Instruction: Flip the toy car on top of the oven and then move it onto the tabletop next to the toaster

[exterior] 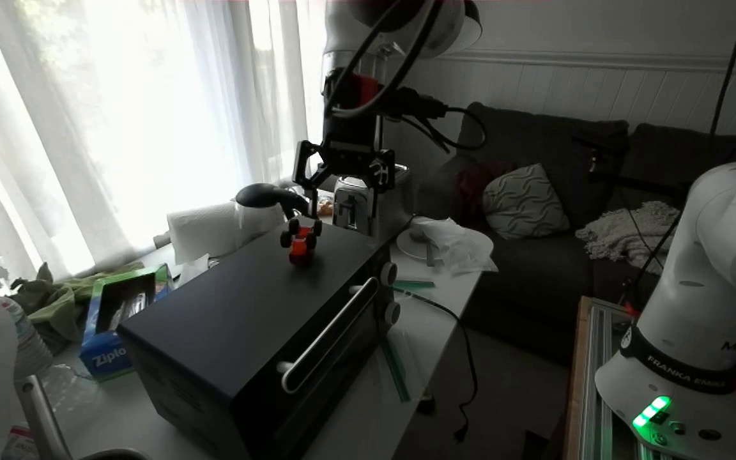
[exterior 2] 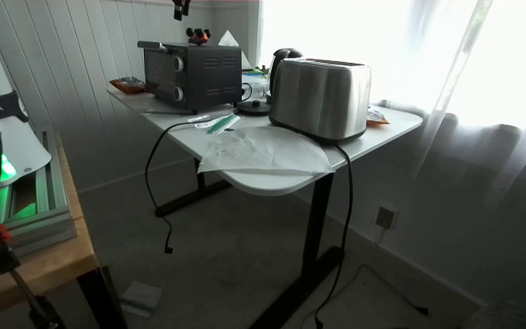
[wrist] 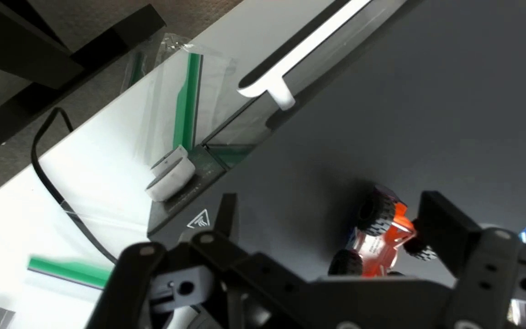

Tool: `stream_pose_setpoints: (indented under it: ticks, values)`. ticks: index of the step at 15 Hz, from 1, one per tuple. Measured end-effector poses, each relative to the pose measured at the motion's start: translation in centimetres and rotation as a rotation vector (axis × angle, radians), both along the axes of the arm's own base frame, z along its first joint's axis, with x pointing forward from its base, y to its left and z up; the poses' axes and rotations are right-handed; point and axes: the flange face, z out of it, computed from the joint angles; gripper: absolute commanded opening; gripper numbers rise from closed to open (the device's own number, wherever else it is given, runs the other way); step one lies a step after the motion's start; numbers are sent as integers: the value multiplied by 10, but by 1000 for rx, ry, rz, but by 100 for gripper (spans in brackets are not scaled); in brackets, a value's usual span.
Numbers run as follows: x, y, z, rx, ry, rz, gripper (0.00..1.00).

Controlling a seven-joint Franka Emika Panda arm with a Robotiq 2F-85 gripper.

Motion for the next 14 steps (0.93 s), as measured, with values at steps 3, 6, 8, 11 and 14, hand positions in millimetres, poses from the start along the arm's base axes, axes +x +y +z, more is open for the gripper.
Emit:
stream_pose_setpoints:
  ticks: [3, 6, 8, 11, 14]
  values:
    - [26, 2, -6, 15, 5, -4, 100]
    - [50, -2, -11, 27, 7, -17, 100]
    - [65, -8, -15, 34, 10, -30, 100]
    - [83, -13, -25, 39, 29, -40, 100]
    - [96, -14, -39, 42, 78, -34, 100]
